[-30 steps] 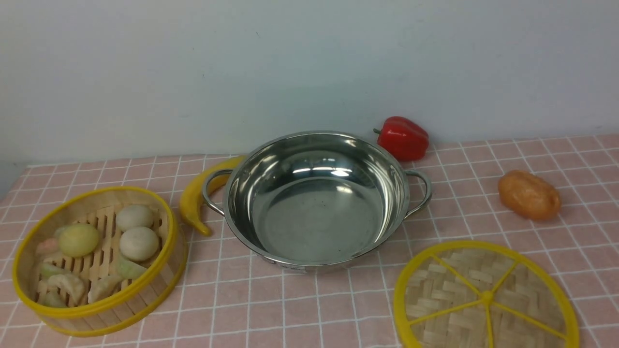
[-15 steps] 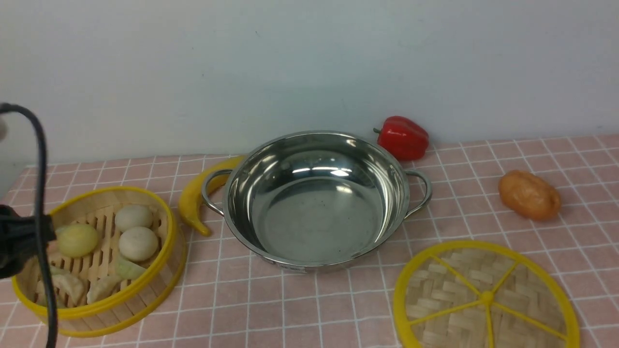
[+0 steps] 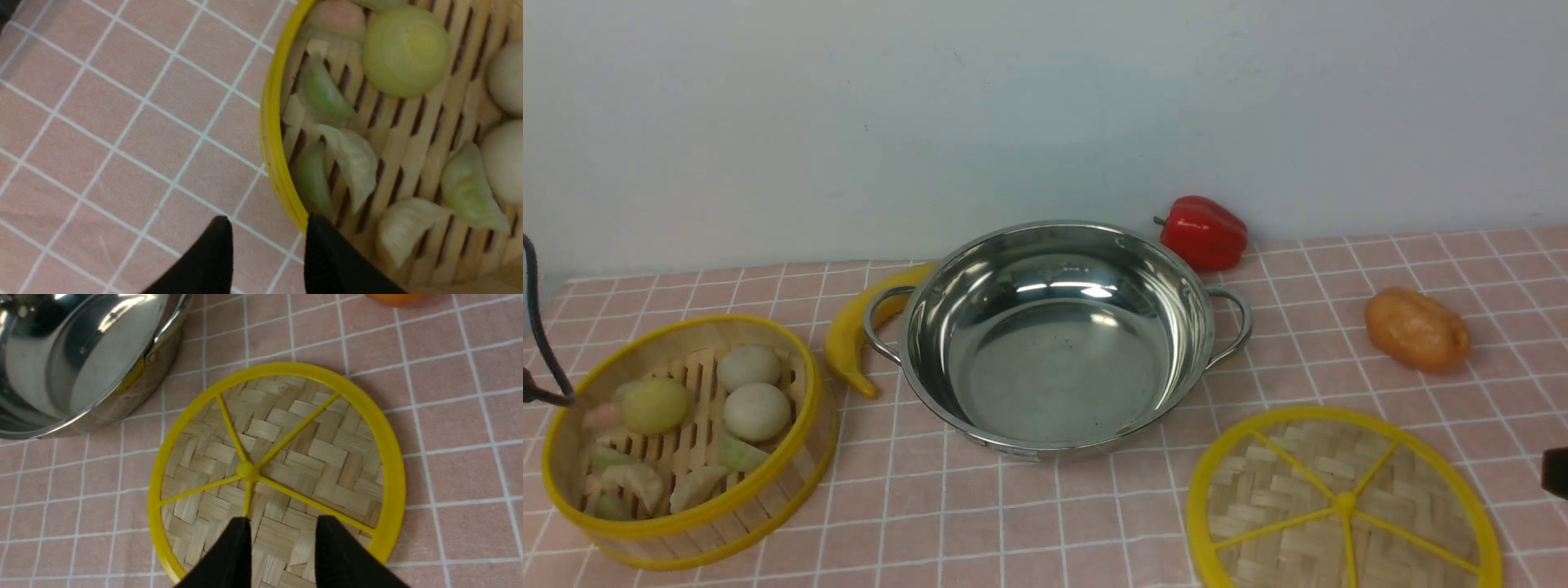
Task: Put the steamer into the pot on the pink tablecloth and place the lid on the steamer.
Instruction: 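Grasp the rim of the steamer basket holding the buns with the left gripper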
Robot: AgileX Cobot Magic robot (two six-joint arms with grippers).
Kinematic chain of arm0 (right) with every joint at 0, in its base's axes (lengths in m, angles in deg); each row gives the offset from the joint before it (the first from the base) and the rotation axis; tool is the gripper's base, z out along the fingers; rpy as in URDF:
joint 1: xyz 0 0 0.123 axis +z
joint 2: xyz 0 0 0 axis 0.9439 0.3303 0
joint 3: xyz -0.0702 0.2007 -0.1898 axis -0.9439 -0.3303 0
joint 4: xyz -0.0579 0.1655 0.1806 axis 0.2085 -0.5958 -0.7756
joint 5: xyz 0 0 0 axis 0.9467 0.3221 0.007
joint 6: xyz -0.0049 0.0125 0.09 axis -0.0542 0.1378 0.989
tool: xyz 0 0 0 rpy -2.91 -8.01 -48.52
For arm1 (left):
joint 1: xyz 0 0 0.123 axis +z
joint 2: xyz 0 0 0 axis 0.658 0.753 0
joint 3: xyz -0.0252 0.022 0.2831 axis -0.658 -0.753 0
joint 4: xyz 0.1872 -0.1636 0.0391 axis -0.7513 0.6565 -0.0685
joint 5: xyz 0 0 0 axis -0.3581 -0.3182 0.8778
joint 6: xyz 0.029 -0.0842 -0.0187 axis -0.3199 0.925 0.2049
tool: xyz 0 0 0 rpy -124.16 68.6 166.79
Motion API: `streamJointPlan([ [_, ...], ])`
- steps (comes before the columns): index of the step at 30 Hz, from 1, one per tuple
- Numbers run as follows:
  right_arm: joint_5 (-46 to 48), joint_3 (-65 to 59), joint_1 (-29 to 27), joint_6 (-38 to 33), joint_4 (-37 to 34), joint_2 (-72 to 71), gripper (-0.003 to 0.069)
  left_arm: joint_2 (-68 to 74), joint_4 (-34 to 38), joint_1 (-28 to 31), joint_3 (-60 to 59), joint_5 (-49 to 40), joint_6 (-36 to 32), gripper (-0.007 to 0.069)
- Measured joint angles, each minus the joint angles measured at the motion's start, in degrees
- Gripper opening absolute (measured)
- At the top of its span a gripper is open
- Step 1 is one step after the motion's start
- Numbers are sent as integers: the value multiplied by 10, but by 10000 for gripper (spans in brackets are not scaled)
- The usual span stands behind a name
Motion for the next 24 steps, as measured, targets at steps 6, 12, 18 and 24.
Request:
streamJointPlan([
  [6, 17, 0, 0, -16, -10, 0, 240, 66, 30, 1, 1, 58, -4, 243],
  [12, 31, 0, 0, -20, -15, 0, 240, 138, 31, 1, 1, 133, -11, 243],
  [18, 38, 0, 0, -20, -15, 0, 240, 196, 30, 1, 2, 193, -14, 243],
  [24, 56, 0, 0, -20, -28, 0, 240, 237, 31, 1, 8, 217, -16, 103],
])
